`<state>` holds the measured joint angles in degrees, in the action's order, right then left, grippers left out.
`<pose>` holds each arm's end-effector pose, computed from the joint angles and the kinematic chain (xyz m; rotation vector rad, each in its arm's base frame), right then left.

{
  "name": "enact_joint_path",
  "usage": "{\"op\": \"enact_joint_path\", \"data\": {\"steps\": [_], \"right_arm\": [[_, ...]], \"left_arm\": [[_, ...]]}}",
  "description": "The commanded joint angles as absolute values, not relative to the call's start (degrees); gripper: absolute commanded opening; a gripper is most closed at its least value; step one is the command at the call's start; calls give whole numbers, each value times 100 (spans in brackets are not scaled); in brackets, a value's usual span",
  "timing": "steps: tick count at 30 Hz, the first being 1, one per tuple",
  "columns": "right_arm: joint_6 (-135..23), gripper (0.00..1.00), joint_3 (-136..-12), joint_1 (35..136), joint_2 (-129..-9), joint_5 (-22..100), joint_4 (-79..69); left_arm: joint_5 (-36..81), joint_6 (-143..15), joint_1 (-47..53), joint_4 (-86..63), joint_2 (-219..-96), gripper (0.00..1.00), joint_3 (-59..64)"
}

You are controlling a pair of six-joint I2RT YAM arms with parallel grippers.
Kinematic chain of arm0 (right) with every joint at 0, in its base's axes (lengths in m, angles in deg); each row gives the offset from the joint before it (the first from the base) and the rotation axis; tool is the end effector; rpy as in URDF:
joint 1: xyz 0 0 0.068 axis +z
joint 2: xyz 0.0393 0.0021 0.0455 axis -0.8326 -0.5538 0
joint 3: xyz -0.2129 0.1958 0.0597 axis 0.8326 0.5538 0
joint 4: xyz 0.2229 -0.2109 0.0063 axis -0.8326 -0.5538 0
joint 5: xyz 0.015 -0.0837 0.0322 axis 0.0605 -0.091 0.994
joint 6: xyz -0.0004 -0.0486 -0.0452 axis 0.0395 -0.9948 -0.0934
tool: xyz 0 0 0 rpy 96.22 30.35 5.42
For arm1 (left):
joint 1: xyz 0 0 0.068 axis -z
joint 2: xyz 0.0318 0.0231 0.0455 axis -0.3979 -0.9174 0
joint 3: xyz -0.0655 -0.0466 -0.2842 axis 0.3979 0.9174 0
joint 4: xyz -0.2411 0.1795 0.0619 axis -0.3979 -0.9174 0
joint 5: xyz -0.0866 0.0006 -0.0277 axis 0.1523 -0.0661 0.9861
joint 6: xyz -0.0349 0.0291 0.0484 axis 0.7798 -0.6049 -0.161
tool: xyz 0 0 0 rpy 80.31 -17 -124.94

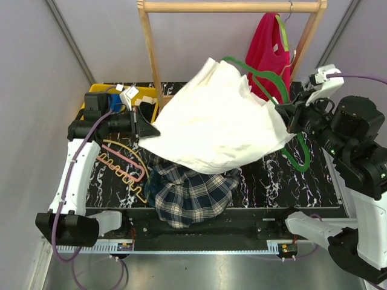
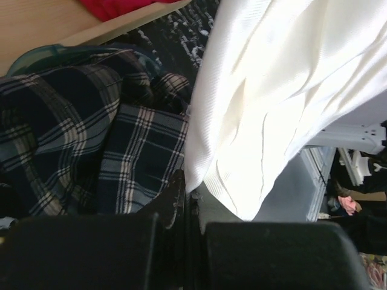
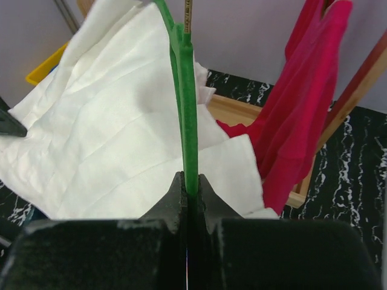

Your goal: Remove the skirt from the hanger

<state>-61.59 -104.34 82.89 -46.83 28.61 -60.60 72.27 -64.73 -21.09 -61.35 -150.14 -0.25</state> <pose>0.1366 0.0655 0.5943 -0.3498 1.7089 0.3158 0.2737 -0.0561 0.4075 0.3851 2.1288 -1.2642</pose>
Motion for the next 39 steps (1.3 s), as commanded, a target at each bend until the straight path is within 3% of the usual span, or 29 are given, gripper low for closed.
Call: {"op": "enact_joint_path", "data": {"steps": [1, 7, 9, 12, 18, 24, 29, 33, 39], "right_arm": [[-6601, 0, -10911, 8133, -4443, 1417, -5278], [-6698, 0, -10902, 8124, -4232, 1221, -5375], [-6567, 0, -10841, 8133, -4223, 1405, -5384], [-6338, 0, -10657, 8133, -4250, 1669, -5305], [-6004, 0, -10454, 8133, -4250, 1977, -5173], [-5934, 0, -10445, 8133, -4224, 2048, -5199], [-5890, 0, -10296, 8133, -4197, 2101, -5208], [-5784, 0, -10121, 8142, -4171, 2206, -5199], [-5749, 0, -10146, 8133, -4127, 2154, -5252]], "left_arm": [[5787, -7177, -2343, -7036, -15224, 0, -402], [5975, -8048, -3083, -7916, -15454, 0, -561], [6188, -7874, -2786, -7934, -15392, 0, -560], [6275, -7540, -1435, -7680, -15322, 0, -823], [6576, -8363, -869, -8416, -15778, 0, -1552], [6146, -8944, 501, -8787, -15788, 0, -2448], [5496, -9130, 547, -8331, -15867, 0, -4212], [4950, -9357, 547, -7829, -15998, 0, -4935], [5345, -9385, 591, -7926, -15806, 0, -4273]]}}
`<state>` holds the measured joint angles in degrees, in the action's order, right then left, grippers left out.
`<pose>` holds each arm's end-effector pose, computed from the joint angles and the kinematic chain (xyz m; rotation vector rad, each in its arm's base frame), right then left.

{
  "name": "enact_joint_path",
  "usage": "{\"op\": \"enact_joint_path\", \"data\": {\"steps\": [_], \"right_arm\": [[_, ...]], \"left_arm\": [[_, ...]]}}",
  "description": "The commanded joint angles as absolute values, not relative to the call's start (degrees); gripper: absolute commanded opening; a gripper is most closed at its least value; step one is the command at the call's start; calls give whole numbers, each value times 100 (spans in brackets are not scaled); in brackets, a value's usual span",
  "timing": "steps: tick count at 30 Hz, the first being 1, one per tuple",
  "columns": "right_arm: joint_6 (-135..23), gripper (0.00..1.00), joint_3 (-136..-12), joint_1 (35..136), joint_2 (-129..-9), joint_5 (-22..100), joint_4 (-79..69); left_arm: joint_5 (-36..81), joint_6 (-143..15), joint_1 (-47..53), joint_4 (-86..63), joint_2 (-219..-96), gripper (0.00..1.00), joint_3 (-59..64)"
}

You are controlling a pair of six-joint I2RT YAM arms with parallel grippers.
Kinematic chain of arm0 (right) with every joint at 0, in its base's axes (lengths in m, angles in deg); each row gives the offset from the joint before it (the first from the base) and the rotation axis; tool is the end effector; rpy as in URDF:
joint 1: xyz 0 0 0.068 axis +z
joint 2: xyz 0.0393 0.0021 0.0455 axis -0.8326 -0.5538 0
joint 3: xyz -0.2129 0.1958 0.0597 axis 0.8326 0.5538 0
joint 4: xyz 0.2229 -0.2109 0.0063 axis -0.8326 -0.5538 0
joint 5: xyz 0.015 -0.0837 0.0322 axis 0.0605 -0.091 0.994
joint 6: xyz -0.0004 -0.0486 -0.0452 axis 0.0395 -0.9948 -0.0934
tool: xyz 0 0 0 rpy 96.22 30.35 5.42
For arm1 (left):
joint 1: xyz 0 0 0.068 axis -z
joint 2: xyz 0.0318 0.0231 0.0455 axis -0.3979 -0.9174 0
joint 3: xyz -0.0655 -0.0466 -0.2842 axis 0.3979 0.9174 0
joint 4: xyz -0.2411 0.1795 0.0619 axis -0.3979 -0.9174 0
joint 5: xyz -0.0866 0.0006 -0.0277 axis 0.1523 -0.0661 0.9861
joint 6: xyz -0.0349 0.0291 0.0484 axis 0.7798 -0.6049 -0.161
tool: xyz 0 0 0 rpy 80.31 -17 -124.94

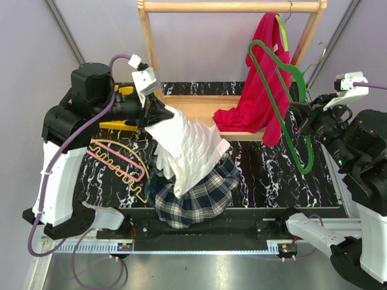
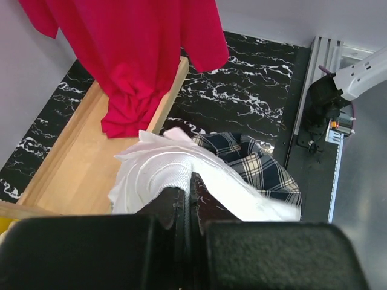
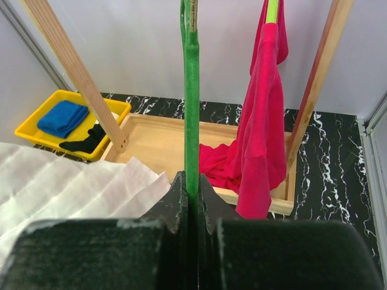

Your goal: Remove the skirt from the hanger

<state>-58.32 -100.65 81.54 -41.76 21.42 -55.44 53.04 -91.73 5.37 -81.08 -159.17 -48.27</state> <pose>0.1169 0.0450 0.5982 -0.1615 1.6174 0.2600 0.1828 -0.1385 0.6031 1.1466 1.5657 -0.7988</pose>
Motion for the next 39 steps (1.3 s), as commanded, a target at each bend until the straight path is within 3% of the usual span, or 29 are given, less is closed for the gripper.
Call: {"op": "enact_joint_path", "data": {"steps": [1, 5, 14, 17, 18, 23, 25, 33, 39], "right_arm": [[-5758, 0, -10155, 8133, -4127, 2145, -5269], [-5775, 0, -10146, 8133, -4109, 2145, -5296], [-5670, 0, -10032, 8133, -4056, 2320, -5287], [-5582, 0, -10015, 8133, -4030, 2399, -5305], [-5547, 0, -10023, 8142, -4013, 2417, -5296], [-5398, 0, -10128, 8133, -4012, 2610, -5305], [-5319, 0, -10181, 8133, -4056, 2715, -5305], [-5187, 0, -10208, 8133, -4206, 3251, -5208], [-5143, 0, -10217, 8133, -4381, 3542, -5129]], "left_arm": [[5363, -9324, 591, -7847, -15762, 0, -4061], [5477, -9296, 652, -7785, -15551, 0, -3146], [5135, -9551, 1900, -7856, -15734, 0, -1046], [5090, -9639, 1918, -7574, -15901, 18, -248], [5108, -9683, 1936, -7513, -16006, 46, -70], [5003, -9614, 2173, -7021, -16288, 65, 809], [4880, -9552, 2261, -6661, -16472, 96, 1214], [4293, -9261, 2437, -6526, -16369, 99, 1137], [2853, -9770, 2419, -7318, -15262, 99, -462]]}}
